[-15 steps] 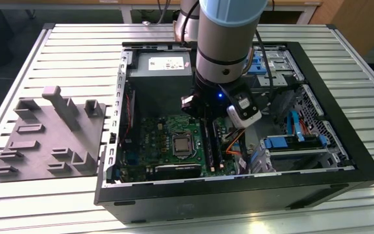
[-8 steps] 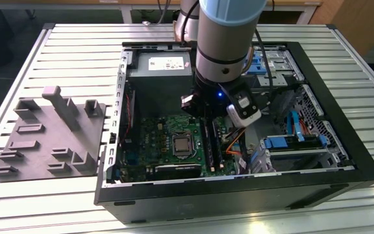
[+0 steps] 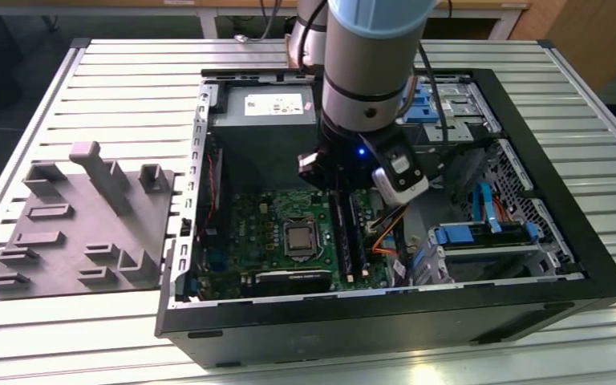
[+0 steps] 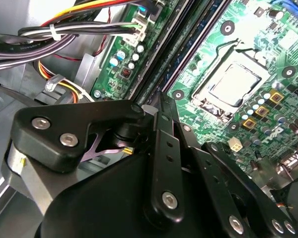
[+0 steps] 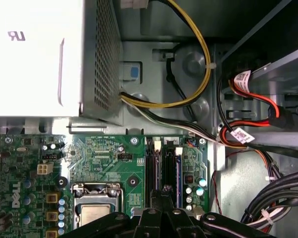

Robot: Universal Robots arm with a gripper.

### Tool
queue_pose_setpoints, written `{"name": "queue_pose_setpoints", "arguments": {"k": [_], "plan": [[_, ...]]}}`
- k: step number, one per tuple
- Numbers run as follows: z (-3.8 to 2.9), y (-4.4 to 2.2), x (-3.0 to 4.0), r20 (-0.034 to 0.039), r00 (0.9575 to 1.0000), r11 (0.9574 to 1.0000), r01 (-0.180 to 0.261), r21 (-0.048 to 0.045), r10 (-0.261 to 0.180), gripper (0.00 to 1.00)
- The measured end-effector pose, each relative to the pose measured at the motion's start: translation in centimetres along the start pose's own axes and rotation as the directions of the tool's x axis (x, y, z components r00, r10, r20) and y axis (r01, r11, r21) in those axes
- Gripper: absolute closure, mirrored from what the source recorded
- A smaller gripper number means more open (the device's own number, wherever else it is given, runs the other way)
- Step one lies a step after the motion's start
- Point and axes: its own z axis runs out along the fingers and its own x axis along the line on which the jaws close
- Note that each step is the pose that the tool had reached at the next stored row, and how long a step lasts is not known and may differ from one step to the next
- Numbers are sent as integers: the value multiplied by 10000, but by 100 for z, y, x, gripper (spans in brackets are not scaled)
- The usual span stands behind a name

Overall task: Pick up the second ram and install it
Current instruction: 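Press down the second ram until it locks into place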

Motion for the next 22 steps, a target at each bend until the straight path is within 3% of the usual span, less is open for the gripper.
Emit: {"name": "queue_pose_setpoints", "arguments": {"k": [22], "plan": [[20, 122, 3, 8, 9999, 9999, -116, 3, 116, 89]]}}
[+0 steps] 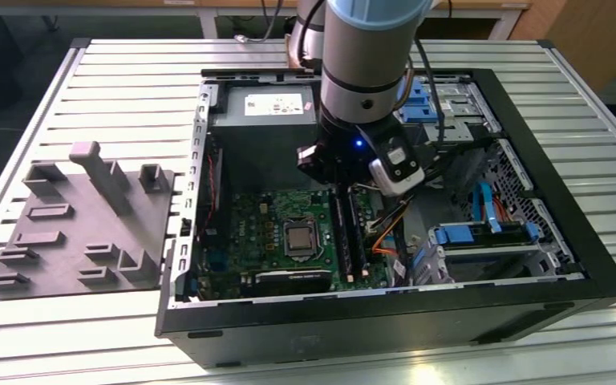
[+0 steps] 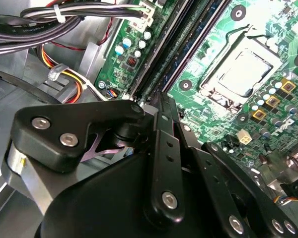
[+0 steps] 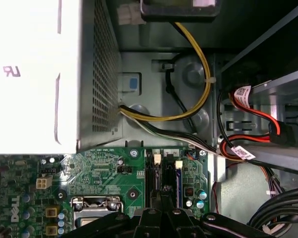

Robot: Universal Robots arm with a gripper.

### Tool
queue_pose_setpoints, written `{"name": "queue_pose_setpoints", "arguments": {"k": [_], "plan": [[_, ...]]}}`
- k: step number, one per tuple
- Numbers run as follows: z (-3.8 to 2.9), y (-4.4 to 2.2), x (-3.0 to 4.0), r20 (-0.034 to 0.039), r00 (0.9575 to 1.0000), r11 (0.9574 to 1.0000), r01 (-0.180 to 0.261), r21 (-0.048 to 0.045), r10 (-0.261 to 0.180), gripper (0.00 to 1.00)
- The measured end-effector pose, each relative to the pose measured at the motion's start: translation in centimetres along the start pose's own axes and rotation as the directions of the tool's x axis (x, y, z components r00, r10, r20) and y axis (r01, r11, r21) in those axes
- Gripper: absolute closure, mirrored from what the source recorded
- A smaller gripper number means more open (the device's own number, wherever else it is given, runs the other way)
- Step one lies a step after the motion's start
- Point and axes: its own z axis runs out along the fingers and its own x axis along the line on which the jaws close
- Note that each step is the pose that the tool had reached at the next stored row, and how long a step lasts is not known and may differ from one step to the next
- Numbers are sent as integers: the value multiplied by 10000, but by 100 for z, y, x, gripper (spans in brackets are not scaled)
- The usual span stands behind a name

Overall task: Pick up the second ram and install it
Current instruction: 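Press down the second ram until it locks into place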

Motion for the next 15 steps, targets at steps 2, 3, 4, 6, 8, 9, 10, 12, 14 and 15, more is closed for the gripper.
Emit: {"name": "queue_pose_setpoints", "arguments": {"k": [2, 3, 4, 6, 8, 9, 10, 12, 14, 15], "plan": [[5, 3, 0, 9, 9999, 9999, -140, 7, 140, 89], [8, 7, 1, 14, 9998, 9998, -213, 10, 213, 89], [8, 11, 2, 16, 9997, 9997, -242, 13, 242, 89], [9, 12, 1, 17, 9997, 9997, -247, 12, 247, 89], [10, 13, 1, 17, 9997, 9997, -247, 12, 247, 89], [10, 13, 1, 17, 9997, 9997, -248, 11, 248, 89], [10, 13, 1, 17, 9997, 9997, -248, 11, 248, 89], [14, 13, 1, 18, 9997, 9997, -248, 9, 248, 89], [22, 12, 2, 17, 9997, 9997, -248, 10, 248, 89], [24, 12, 2, 17, 9997, 9997, -248, 11, 248, 89]]}}
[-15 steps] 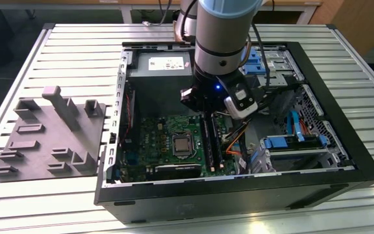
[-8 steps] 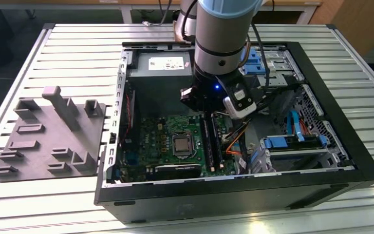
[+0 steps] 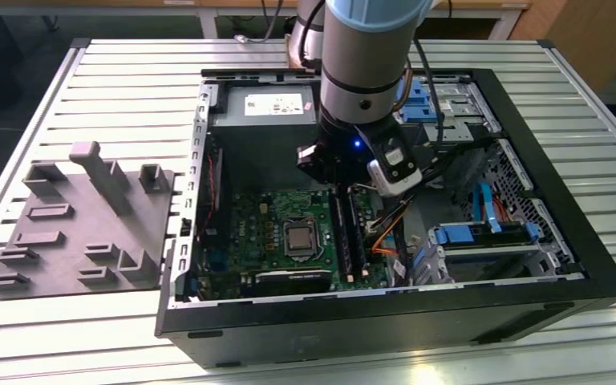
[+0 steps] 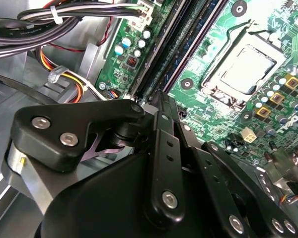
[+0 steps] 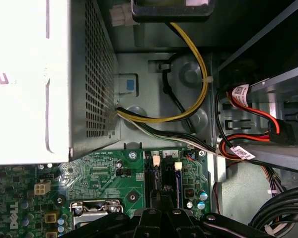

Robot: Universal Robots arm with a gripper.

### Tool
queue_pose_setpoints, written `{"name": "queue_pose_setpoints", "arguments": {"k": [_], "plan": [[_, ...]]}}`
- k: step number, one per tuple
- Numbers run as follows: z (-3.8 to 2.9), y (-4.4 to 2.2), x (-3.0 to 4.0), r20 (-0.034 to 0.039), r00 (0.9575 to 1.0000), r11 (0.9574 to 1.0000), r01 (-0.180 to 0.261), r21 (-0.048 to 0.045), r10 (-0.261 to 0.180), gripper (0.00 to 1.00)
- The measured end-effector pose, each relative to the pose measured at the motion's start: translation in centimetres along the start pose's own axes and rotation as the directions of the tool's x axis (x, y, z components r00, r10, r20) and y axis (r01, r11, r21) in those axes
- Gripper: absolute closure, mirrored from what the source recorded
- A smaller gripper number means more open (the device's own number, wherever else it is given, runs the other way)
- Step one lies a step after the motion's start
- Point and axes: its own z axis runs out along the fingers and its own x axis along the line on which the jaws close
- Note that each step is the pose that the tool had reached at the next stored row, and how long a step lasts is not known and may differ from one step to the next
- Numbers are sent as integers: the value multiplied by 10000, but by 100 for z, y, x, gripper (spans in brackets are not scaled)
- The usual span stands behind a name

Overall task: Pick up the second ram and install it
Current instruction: 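Press down the second ram until it locks into place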

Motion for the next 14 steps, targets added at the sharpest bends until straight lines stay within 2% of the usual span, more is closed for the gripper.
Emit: {"name": "queue_pose_setpoints", "arguments": {"k": [14], "plan": [[15, 16, 2, 1, 10000, 10000, 0, 24, 0, 89]]}}
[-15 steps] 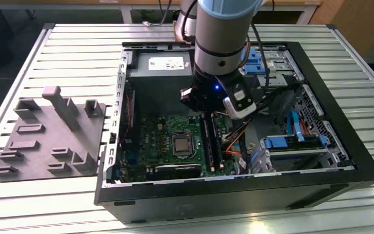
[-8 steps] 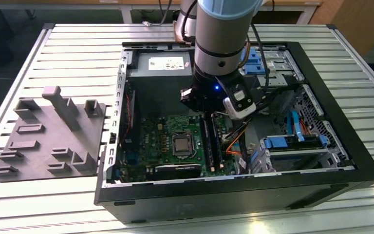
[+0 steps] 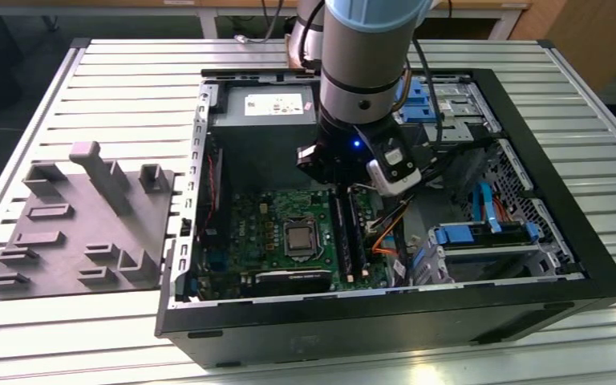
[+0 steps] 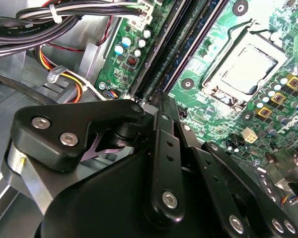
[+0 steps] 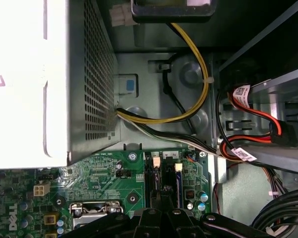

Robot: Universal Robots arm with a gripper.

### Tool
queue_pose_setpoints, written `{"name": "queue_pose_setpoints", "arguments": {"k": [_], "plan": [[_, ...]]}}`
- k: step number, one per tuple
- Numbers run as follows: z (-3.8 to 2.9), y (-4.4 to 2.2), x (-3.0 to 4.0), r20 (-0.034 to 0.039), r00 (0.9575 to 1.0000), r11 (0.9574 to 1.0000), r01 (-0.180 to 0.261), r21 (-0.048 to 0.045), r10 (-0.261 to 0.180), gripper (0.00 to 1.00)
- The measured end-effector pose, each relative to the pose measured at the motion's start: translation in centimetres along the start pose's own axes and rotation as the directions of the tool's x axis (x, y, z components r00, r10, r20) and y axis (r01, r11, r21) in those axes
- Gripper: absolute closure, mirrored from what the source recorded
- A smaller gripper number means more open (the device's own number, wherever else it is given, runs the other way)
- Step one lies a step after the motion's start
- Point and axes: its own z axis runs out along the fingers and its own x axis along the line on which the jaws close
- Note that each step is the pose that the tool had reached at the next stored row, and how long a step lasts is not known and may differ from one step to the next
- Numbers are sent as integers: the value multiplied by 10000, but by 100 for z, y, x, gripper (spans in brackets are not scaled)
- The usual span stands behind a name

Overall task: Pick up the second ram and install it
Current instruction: 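Press down the second ram until it locks into place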

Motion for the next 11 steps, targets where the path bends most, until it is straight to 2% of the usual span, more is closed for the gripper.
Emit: {"name": "queue_pose_setpoints", "arguments": {"k": [6, 11], "plan": [[12, 16, 1, 4, 10000, 10000, 4, 69, -4, 89], [21, 39, 4, 4, 10000, 10000, 3, 79, -4, 89]]}}
